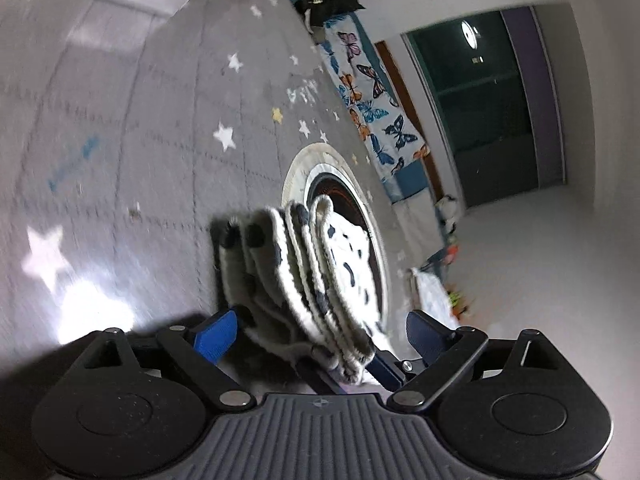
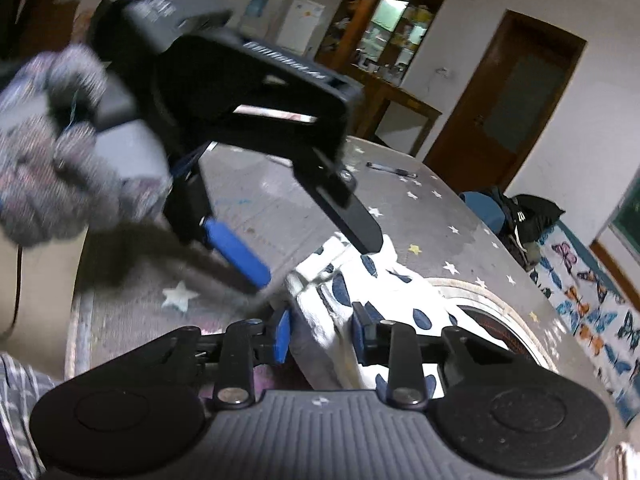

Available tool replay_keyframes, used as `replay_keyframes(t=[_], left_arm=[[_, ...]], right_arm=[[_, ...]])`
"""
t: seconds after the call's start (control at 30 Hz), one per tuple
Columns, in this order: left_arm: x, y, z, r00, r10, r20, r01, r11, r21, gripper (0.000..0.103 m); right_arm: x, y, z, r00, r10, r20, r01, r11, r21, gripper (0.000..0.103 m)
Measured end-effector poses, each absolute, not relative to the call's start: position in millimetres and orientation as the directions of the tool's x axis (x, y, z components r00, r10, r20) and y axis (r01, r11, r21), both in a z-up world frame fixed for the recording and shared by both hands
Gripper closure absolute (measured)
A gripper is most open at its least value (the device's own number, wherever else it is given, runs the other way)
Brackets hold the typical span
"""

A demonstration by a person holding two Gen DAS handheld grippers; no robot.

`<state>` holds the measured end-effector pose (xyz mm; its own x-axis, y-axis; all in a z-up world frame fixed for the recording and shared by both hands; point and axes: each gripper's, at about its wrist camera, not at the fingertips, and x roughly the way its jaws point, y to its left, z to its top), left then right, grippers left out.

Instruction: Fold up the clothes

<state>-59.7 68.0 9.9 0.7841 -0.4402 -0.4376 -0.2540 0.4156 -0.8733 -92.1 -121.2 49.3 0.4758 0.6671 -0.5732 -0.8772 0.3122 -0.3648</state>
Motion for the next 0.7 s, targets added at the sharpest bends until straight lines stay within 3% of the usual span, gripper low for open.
replay_keyframes(t=[0.4, 0.57, 0.63, 0.7], left_arm=[[-37, 59, 2, 0.805, -0.453, -0.383, -0.235, 0.349, -0.907, 0.01], [-36, 58, -7, 0.803, -0.46, -0.378, -0.238, 0.334, -0.912, 0.036], [-37, 60, -14, 0.802, -0.46, -0.381, -0.253, 0.316, -0.914, 0.054], [-38, 61, -19, 0.801, -0.461, -0.382, -0.261, 0.305, -0.916, 0.063]], right_arm=[[-87, -137, 64, 0.479, 0.688, -0.545, -0.878, 0.358, -0.318, 0.077], [-90, -138, 62, 0.473, 0.693, -0.544, -0.881, 0.358, -0.31, 0.078], [-91, -138, 61, 0.466, 0.695, -0.548, -0.884, 0.354, -0.304, 0.078], [-92, -138, 59, 0.457, 0.692, -0.56, -0.89, 0.352, -0.291, 0.077]])
